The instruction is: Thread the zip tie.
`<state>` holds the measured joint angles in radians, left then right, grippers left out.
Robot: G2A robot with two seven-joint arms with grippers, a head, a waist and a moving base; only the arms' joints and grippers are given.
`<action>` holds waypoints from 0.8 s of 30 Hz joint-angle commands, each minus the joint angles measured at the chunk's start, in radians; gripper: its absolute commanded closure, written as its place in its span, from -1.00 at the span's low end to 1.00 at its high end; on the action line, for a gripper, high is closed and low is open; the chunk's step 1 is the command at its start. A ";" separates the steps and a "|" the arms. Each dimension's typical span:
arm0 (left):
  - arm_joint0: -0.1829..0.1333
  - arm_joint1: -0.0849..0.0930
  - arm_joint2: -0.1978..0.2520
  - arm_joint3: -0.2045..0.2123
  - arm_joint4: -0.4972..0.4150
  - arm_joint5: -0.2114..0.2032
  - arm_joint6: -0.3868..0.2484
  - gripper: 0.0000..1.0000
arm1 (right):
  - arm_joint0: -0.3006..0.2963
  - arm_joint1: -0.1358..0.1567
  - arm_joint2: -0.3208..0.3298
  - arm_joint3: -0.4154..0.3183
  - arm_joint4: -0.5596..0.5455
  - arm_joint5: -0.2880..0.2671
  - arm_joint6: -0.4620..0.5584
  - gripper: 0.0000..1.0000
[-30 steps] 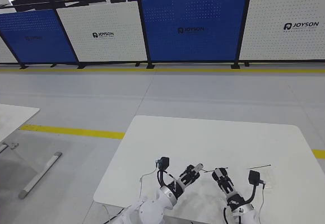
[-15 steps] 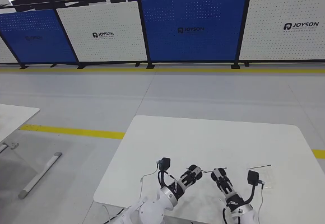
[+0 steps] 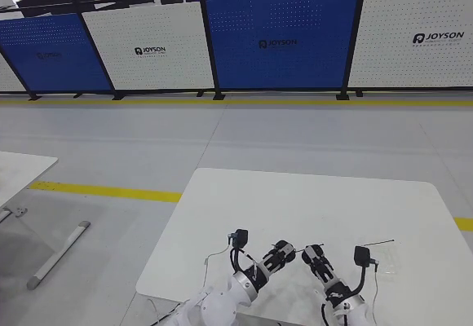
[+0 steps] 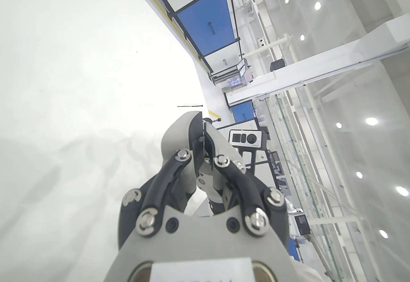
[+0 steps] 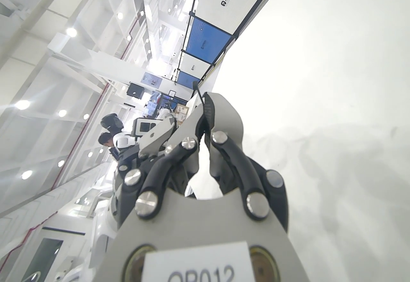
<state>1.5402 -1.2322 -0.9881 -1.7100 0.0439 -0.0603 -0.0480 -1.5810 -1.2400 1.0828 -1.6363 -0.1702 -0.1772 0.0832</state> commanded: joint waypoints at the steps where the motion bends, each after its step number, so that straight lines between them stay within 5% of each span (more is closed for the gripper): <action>1: -0.002 -0.002 -0.009 -0.001 -0.036 0.013 0.013 1.00 | -0.002 0.000 0.004 0.001 -0.001 -0.005 0.002 -1.00; 11: 0.035 -0.003 -0.065 -0.045 -0.193 -0.026 0.044 1.00 | -0.047 0.006 0.053 -0.019 0.011 -0.059 -0.012 -1.00; 19: 0.041 -0.004 -0.071 -0.050 -0.191 -0.023 0.068 1.00 | -0.046 0.006 0.054 -0.018 0.009 -0.057 -0.013 -1.00; 24: 0.045 -0.006 -0.072 -0.055 -0.189 -0.034 0.107 1.00 | -0.022 0.009 0.026 -0.018 -0.262 0.003 -0.046 -1.00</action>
<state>1.5832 -1.2381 -1.0597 -1.7638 -0.1584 -0.0891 0.0377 -1.6094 -1.2313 1.1156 -1.6597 -0.3565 -0.1858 0.0343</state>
